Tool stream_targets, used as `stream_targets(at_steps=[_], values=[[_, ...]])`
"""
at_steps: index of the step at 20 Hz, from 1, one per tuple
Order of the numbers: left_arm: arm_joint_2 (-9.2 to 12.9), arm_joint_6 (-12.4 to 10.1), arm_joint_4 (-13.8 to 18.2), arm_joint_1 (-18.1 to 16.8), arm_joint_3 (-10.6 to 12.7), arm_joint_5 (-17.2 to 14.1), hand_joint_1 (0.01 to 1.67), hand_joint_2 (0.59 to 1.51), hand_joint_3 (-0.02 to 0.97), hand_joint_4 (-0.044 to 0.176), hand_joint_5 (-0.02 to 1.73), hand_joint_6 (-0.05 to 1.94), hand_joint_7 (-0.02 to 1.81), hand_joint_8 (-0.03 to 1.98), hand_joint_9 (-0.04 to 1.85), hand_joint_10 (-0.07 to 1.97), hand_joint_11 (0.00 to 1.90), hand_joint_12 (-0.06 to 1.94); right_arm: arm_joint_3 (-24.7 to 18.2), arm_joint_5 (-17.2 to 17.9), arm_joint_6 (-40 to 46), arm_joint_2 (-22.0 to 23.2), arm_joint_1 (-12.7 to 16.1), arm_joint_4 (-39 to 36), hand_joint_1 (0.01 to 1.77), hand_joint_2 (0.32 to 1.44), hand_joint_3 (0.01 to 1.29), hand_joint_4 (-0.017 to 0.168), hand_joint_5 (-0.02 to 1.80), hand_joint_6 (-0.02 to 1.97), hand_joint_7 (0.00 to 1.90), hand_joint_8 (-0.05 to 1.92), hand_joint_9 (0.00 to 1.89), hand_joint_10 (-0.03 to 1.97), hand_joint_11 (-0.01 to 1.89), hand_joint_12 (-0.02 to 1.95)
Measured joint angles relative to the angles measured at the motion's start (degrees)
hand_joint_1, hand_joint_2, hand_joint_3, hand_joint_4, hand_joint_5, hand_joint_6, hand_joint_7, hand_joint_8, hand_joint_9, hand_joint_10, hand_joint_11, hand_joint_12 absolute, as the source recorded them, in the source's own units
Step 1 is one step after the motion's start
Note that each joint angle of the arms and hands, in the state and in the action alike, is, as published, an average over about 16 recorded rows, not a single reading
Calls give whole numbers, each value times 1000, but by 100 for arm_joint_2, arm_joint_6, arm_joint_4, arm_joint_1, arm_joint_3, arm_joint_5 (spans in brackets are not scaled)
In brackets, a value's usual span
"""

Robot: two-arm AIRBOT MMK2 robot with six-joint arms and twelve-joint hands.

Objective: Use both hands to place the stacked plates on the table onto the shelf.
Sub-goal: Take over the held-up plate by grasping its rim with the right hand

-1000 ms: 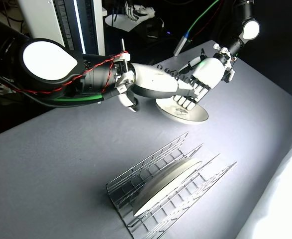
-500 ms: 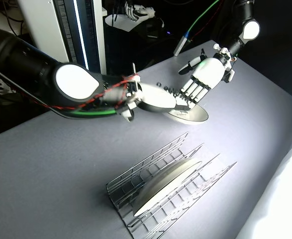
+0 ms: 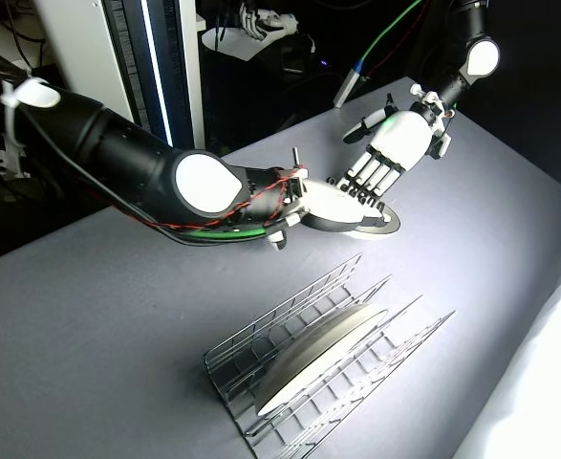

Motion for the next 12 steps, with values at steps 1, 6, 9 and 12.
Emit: stream_targets(at_steps=[1, 6, 9, 12], values=[[-2, 0, -2, 0, 2, -2, 15, 1121, 3, -12, -14, -29, 14, 4, 10, -10, 16, -21, 56, -17, -35, -76, 0, 22, 962, 814, 14, 4, 19, 12, 20, 12, 18, 17, 11, 12], [-24, 0, -12, 0, 36, -27, 15, 1121, 3, -12, -14, -29, 14, 2, 11, -10, 16, -21, 300, -127, -227, -384, 0, 168, 1046, 860, 14, 4, 19, 12, 21, 12, 20, 17, 11, 12], [-39, 0, -16, 0, 58, -45, 15, 1121, 4, -12, -14, -29, 14, 1, 12, -10, 15, -21, 401, -195, -333, -519, 0, 270, 1099, 900, 14, 4, 26, 12, 22, 12, 21, 17, 13, 23], [-53, 0, -21, 0, 79, -62, 15, 1121, 4, -12, -14, -29, 14, 0, 12, -11, 16, -21, 469, -255, -426, -619, 0, 376, 1148, 946, 14, 4, 55, 12, 45, 12, 43, 17, 10, 106]])
